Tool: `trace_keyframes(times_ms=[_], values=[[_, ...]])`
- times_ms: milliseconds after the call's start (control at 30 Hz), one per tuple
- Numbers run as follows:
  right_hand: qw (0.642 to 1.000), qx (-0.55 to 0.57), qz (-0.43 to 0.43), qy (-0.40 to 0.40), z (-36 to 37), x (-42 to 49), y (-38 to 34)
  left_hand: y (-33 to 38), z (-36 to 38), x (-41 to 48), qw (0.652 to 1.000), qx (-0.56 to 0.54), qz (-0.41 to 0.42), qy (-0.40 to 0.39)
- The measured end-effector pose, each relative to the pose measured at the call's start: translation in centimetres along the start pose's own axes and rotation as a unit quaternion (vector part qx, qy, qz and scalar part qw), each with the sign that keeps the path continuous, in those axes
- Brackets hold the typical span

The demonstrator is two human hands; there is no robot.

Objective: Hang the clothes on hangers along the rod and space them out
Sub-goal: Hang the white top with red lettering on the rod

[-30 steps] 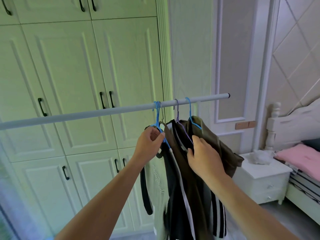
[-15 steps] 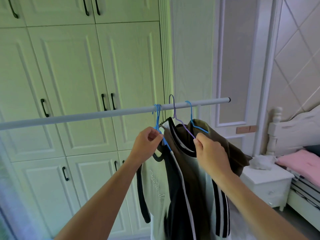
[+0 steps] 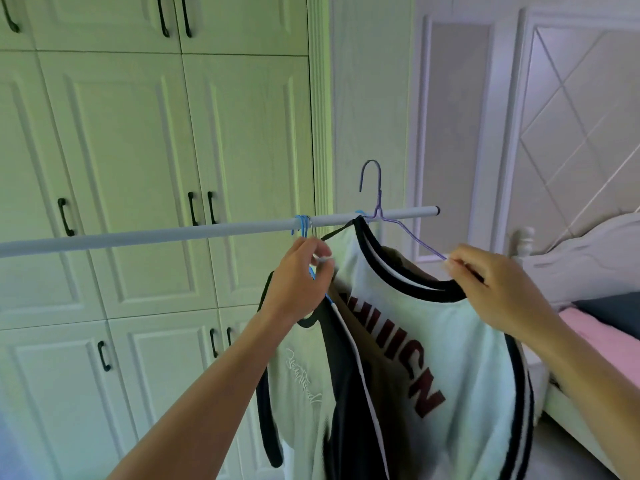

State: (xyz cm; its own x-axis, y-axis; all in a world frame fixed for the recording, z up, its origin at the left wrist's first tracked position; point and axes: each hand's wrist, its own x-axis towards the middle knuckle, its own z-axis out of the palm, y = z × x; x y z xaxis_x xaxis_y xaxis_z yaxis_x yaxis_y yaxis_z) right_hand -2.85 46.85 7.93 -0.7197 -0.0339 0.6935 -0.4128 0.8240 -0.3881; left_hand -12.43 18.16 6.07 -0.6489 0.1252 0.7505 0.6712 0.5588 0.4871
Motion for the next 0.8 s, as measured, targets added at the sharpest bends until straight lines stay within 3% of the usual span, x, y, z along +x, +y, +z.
trace_keyframes(times_ms=[133, 233, 300, 400, 567, 700, 800], values=[[0.998, 0.024, -0.004, -0.050, -3.5, -1.5, 1.6, 3.0, 1.7, 0.7, 0.995, 0.046, 0.085, -0.004], [0.998, 0.040, -0.017, -0.051, -6.0, -2.9, 1.9, 4.2, 3.0, 1.4, 0.991, 0.065, 0.100, -0.053], [0.998, 0.045, -0.015, -0.040, -7.8, -3.8, 1.8, 4.6, 3.4, 1.5, 0.990, 0.041, 0.104, -0.085], [0.999, 0.027, -0.016, -0.013, -10.4, -4.8, 1.5, 6.0, 2.9, 1.3, 0.987, -0.006, 0.152, -0.050], [0.988, -0.018, -0.037, 0.147, -12.8, -4.9, 0.0, 9.5, -0.4, 0.7, 0.989, -0.024, 0.146, 0.006], [0.947, -0.022, -0.042, 0.318, -12.2, -4.0, -2.4, 12.3, -5.0, -0.1, 0.981, 0.026, 0.177, 0.072], [0.929, -0.013, -0.027, 0.369, -11.2, -3.2, -4.3, 13.5, -8.3, -1.1, 0.978, 0.035, 0.179, 0.100]])
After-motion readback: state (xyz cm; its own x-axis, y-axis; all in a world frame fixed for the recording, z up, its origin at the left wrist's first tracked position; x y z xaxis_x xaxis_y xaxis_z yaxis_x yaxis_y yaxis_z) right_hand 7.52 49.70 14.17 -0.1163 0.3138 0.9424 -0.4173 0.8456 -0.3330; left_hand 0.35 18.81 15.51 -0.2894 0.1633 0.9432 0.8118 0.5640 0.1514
